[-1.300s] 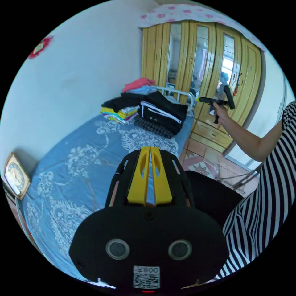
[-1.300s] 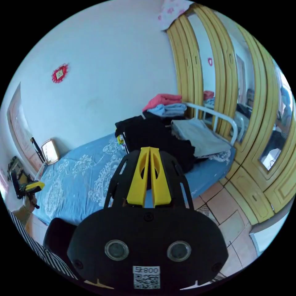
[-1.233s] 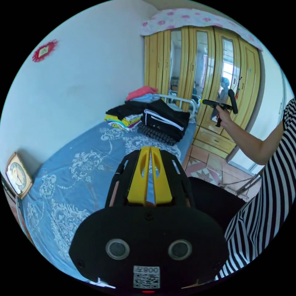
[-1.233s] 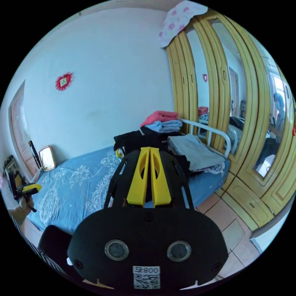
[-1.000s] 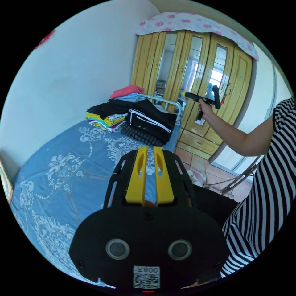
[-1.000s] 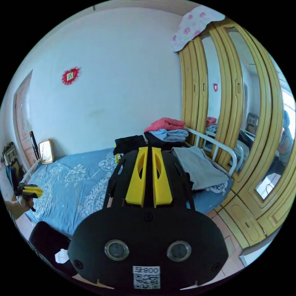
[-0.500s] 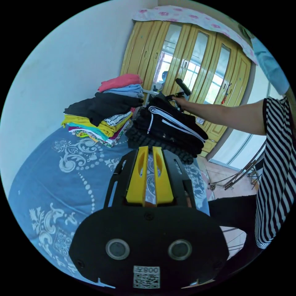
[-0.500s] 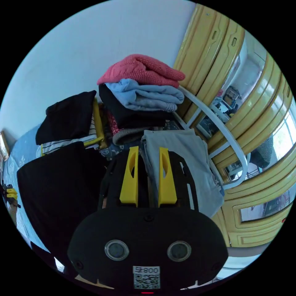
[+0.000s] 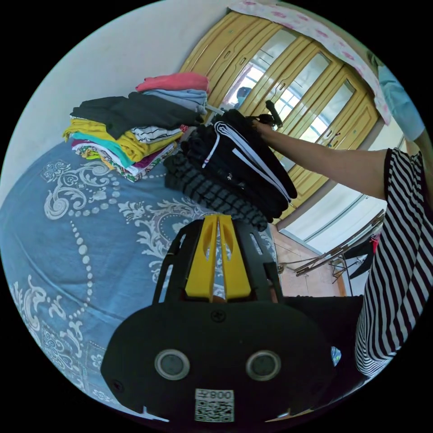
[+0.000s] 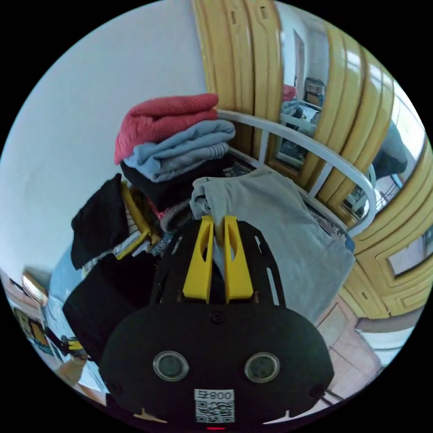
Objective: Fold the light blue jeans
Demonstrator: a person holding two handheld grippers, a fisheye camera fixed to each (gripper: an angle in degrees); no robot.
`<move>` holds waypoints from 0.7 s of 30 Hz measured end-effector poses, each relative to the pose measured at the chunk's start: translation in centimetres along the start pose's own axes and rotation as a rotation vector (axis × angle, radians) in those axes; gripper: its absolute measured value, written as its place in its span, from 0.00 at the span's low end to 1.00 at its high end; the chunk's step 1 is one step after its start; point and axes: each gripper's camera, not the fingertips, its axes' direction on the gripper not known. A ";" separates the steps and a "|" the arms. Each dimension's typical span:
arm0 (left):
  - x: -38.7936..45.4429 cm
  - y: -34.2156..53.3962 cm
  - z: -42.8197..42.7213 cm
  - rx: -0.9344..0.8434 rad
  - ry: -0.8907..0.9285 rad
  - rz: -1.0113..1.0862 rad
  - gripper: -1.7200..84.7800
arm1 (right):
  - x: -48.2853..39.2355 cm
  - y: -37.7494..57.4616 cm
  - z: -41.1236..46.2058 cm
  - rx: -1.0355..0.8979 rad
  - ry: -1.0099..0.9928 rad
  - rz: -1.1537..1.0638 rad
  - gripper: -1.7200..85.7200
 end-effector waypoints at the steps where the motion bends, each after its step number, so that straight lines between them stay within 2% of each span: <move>1: 0.3 0.2 -0.4 0.008 0.021 -0.003 0.02 | 1.8 0.7 -2.4 0.033 -0.045 0.062 0.06; 7: 3.7 1.7 -4.1 0.038 0.032 0.046 0.02 | 9.4 6.8 -17.0 0.304 -0.261 0.275 0.05; 12: 9.4 4.4 -9.8 0.054 -0.021 0.085 0.02 | 11.9 12.0 -30.8 0.530 -0.477 0.310 0.05; 16: 17.4 8.1 -16.9 0.113 -0.094 0.134 0.02 | 12.4 17.2 -45.6 0.727 -0.700 0.203 0.05; 19: 23.1 10.8 -21.6 0.196 -0.161 0.164 0.02 | 10.1 20.0 -53.9 0.688 -0.655 0.016 0.05; 21: 25.8 12.1 -23.4 0.263 -0.197 0.161 0.02 | 9.4 23.0 -54.7 0.656 -0.649 -0.055 0.05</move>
